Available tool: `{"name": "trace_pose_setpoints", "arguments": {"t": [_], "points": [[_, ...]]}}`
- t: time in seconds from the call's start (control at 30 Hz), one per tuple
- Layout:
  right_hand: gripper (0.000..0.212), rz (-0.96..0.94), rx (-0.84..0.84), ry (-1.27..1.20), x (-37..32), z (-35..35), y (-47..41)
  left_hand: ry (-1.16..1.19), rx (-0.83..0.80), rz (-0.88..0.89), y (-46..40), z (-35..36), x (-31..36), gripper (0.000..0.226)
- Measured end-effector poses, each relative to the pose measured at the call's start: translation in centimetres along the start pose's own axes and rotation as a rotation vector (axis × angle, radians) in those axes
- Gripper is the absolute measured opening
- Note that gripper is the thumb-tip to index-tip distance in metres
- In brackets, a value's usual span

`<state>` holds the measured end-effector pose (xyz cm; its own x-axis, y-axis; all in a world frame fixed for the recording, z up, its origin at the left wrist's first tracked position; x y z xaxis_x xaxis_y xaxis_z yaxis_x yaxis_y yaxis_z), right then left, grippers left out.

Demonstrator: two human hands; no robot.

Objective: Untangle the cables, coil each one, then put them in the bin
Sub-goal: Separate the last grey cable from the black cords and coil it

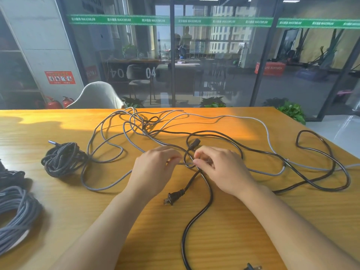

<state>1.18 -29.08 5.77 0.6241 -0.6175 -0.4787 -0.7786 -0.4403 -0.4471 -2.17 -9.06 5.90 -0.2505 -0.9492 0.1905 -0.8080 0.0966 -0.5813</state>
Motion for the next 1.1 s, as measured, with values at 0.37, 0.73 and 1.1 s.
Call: {"name": "trace_pose_setpoints", "arguments": {"t": [0.37, 0.73, 1.1], "points": [[0.021, -0.050, -0.001, 0.001, -0.7, 0.6, -0.1, -0.071, -0.020, 0.101, 0.4, 0.3, 1.3, 0.016], [0.026, -0.080, 0.063, -0.127, -0.3, 0.1, -0.2, -0.067, 0.056, 0.001, 0.2, -0.5, 0.1, 0.021], [0.031, 0.238, 0.390, -0.131, 2.0, -3.4, -0.2, -0.017, 0.063, -0.128, 0.1, -0.9, -1.6, 0.015]]}}
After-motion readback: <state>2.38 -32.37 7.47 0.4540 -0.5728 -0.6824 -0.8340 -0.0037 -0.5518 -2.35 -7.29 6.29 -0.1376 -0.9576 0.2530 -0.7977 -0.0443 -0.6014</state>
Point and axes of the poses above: each hand's wrist, its own y-axis away from the middle knuckle, its own z-axis out of the palm, x = y × z, the point moved 4 cm from there along -y, towards the middle knuckle, and after that the axes turned 10 degrees about -y, right-handed, at the moved point
